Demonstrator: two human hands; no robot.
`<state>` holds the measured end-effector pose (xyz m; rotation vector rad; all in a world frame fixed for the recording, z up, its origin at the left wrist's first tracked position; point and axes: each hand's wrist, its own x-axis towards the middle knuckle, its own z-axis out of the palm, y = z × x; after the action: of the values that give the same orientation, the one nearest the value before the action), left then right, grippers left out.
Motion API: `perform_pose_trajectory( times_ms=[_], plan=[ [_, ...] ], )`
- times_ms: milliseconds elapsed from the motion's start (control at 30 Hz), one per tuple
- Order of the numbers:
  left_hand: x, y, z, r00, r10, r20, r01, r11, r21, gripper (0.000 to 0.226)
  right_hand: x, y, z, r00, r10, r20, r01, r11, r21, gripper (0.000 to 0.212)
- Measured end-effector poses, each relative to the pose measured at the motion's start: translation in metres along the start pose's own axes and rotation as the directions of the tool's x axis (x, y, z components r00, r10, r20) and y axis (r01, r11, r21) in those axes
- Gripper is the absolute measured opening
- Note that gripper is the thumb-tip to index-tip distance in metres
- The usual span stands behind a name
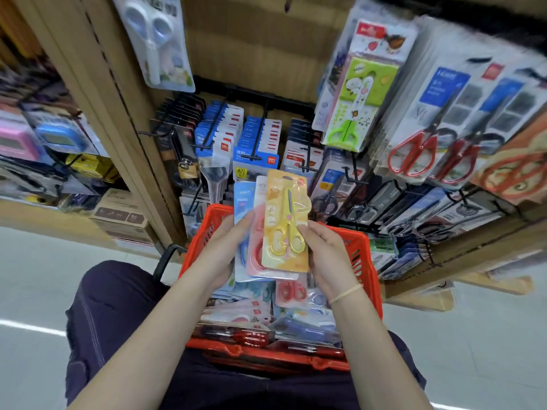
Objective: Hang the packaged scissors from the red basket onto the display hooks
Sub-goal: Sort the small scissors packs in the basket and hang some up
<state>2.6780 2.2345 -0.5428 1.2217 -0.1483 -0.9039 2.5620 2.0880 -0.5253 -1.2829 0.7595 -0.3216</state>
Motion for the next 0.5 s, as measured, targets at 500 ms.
perform_pose_trajectory(
  times_ms=[500],
  plan=[
    [-0.006, 0.098, -0.015, 0.932, 0.316, -0.176, -0.327, 0.944, -0.037, 0.053, 0.013, -0.128, 0.065, 0.944, -0.317, -0.095, 0.309, 0.947, -0.088, 0.015]
  ],
)
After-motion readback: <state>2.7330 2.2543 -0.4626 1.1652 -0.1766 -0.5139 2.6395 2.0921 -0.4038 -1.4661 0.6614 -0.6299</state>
